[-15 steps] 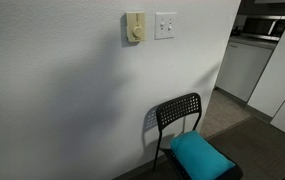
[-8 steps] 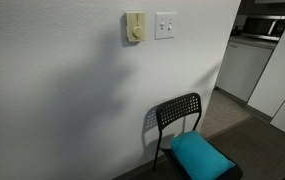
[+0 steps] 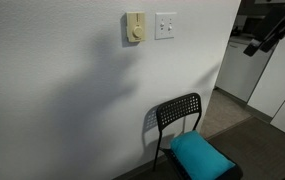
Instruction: Turn off the left light switch
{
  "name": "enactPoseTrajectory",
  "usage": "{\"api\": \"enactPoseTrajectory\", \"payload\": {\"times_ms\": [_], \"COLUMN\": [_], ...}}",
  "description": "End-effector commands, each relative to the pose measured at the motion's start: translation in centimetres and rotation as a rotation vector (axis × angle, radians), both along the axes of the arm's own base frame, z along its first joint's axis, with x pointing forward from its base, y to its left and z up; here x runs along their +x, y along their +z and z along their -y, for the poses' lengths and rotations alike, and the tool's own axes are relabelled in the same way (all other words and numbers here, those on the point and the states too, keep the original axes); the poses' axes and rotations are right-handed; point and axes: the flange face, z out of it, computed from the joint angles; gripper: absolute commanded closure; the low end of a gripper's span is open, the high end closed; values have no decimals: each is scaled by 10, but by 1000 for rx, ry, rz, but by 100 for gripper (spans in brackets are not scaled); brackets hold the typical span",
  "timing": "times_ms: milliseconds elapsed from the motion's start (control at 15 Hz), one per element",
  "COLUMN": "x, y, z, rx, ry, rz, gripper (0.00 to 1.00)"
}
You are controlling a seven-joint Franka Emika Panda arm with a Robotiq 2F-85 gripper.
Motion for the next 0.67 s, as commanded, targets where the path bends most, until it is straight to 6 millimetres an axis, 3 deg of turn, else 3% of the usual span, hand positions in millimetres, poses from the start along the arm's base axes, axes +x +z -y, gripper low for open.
{"api": "enactPoseTrajectory", "payload": {"times_ms": [0, 67, 133, 600], "x": [23, 24, 14, 16], "y": [-6, -4, -3, -10], "z": [11, 16, 6, 14], "rx": [-51, -40, -34, -42], "ry": [7, -26, -4, 7], "rz": [54, 55, 41, 45], "gripper": [0, 0, 0, 0]}}
